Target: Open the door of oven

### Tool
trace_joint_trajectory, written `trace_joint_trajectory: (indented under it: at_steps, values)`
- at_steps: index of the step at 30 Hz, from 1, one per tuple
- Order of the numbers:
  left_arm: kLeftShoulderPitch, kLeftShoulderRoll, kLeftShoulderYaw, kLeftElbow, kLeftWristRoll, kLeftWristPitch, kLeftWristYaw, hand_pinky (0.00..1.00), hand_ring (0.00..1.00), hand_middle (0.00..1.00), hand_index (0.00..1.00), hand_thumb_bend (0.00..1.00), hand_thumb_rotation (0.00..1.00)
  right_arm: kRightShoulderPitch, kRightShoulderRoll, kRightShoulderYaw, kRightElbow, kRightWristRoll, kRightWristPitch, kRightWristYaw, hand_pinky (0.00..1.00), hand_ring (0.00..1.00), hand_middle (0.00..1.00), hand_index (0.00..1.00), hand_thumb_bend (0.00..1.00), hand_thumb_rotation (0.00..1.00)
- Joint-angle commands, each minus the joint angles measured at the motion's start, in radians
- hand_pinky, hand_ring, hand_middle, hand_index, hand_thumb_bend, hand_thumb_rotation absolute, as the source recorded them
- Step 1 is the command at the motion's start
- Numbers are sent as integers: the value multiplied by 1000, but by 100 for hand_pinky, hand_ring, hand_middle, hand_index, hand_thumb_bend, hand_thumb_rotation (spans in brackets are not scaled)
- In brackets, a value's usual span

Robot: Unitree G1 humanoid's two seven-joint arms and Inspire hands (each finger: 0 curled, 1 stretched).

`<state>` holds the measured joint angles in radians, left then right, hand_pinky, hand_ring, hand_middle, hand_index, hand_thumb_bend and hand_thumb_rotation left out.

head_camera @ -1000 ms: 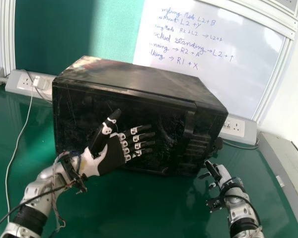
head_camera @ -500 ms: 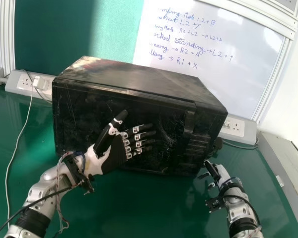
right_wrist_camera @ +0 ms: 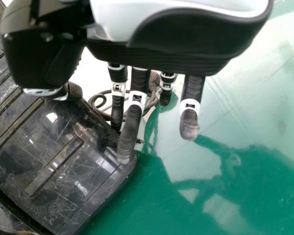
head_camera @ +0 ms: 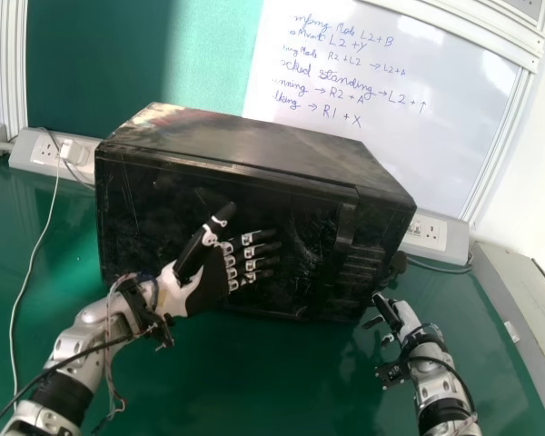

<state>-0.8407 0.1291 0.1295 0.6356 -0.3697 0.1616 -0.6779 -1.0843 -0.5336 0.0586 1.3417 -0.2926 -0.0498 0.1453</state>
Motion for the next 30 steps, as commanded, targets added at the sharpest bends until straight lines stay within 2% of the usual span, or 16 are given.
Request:
trace_joint_trajectory:
  at_steps: [1, 6, 8, 13, 18, 24, 26, 30]
  values:
    - [-30, -10, -9, 34, 15, -11, 8, 98, 100, 100, 100, 100, 97, -23, 27, 5, -14, 0, -9, 14, 12, 19, 34, 70, 56, 67]
    - [-72, -26, -17, 109, 62, -75, 35, 97, 100, 100, 100, 100, 99, -22, 31, 3, -12, 1, -6, 0, 12, 19, 35, 71, 56, 66]
    - [-92, -33, -20, 141, 89, -108, 62, 93, 100, 100, 100, 100, 100, -23, 34, -3, -12, 7, -4, -6, 13, 20, 35, 73, 54, 62]
    - [-142, -48, -14, 214, 123, -159, 107, 96, 100, 100, 100, 100, 100, -23, 35, -10, -10, 11, -7, -7, 13, 20, 35, 76, 56, 63]
    - [-184, -50, -15, 279, 152, -184, 131, 98, 100, 100, 100, 100, 100, -25, 40, -17, -11, 14, -2, -13, 14, 22, 38, 78, 55, 61]
    - [-221, -61, -10, 334, 166, -203, 151, 97, 100, 100, 100, 100, 100, -25, 36, -15, -7, 10, -1, -12, 14, 21, 37, 79, 56, 65]
    - [-239, -62, -10, 362, 171, -211, 156, 96, 99, 100, 100, 100, 100, -23, 37, -13, -7, 7, -4, -16, 14, 22, 37, 79, 59, 66]
    - [-278, -74, -18, 414, 197, -233, 185, 90, 95, 99, 100, 100, 100, -24, 36, -15, -5, 9, -2, -11, 14, 21, 37, 79, 58, 67]
